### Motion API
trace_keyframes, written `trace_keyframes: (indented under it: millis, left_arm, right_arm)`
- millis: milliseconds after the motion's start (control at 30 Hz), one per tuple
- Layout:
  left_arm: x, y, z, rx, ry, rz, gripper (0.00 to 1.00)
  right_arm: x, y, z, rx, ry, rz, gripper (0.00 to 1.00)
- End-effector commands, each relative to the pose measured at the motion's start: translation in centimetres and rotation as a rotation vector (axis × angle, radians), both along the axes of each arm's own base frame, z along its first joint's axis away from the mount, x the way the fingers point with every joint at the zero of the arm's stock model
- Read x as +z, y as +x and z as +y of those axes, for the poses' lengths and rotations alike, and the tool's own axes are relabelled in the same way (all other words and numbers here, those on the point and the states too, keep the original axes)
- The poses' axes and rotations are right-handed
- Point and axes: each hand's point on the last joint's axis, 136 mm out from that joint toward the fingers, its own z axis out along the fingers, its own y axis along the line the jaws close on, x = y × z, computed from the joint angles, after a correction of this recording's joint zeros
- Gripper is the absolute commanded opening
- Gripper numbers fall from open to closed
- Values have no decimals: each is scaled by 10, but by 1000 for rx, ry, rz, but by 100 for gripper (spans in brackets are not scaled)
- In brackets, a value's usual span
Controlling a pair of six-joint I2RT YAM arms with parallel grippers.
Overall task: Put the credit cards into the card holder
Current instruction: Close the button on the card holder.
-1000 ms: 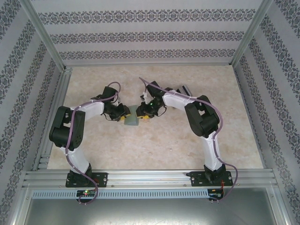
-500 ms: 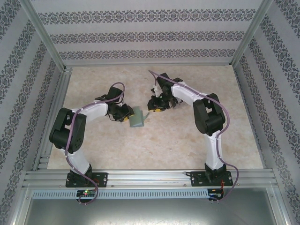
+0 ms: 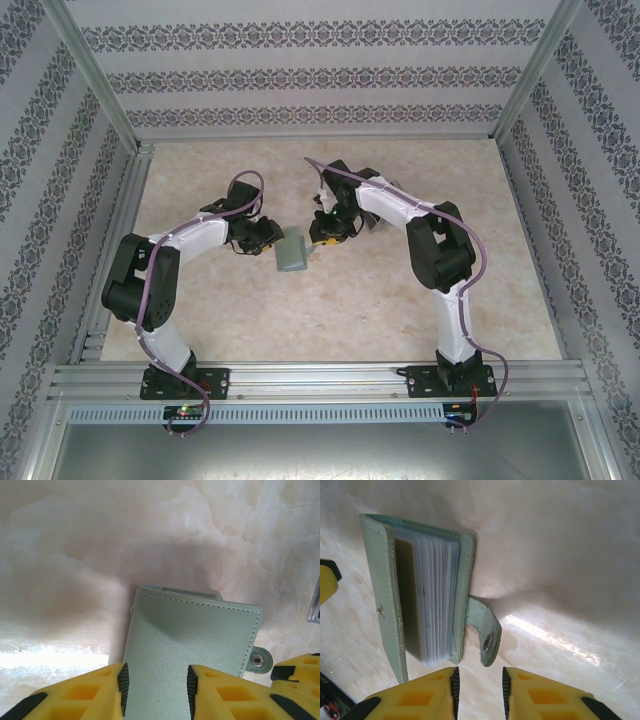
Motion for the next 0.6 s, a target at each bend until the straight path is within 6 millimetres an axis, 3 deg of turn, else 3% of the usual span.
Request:
trace_keyframes:
  millis: [0, 567]
  left_arm:
    - [4, 1, -3, 0, 9, -7, 39]
    - [-6, -5, -2, 2, 7, 13, 38]
  right_arm:
    - [7, 6, -3, -10, -14, -19, 29]
    - [-7, 7, 4, -13, -7, 1, 28]
